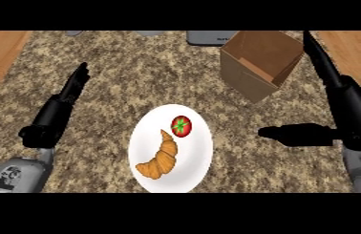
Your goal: Pick the tomato from the plate and place it in the cardboard box
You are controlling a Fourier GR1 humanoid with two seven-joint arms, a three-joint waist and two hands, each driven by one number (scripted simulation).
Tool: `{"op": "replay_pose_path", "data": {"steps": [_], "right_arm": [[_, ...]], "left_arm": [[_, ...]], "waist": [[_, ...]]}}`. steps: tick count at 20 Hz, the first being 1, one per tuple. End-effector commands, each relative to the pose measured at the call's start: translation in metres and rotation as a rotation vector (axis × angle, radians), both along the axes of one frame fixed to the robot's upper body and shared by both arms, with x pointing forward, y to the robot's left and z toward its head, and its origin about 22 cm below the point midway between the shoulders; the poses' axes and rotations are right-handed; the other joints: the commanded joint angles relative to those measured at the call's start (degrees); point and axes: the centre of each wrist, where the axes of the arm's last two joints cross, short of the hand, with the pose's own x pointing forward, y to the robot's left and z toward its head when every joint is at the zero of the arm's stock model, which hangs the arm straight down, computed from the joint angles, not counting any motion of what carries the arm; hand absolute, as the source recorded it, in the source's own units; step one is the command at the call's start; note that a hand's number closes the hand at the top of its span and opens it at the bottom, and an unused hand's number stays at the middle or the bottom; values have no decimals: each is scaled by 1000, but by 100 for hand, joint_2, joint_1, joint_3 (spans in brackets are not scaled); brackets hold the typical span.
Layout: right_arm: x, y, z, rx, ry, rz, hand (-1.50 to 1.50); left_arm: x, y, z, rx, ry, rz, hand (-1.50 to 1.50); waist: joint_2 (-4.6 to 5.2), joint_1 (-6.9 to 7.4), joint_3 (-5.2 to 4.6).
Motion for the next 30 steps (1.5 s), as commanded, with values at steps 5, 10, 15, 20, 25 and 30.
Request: {"op": "replay_pose_path", "data": {"steps": [5, 10, 15, 20, 25, 30], "right_arm": [[-8, 46, -4, -335, -148, 117, -150], [-20, 86, 4, -556, -144, 151, -150], [-36, 130, 3, -812, 26, 155, -150], [-35, 191, 8, -997, 118, 179, -150], [-46, 236, 2, -1112, 200, 136, -150], [-54, 267, -19, -1160, 289, 92, -150]], "left_arm": [[-3, -5, 3, 40, 1, -153, 0], [1, 6, 6, 32, 13, -132, 0], [13, -11, 15, 46, 3, -145, 0], [9, -19, 11, 46, 17, -162, 0], [15, -14, 12, 42, 18, -155, 0], [12, -11, 15, 28, 8, -160, 0]], "waist": [[34, 97, 10], [24, 95, 4], [0, 75, -9], [24, 155, -1], [33, 63, 8], [37, 114, 8]]}}
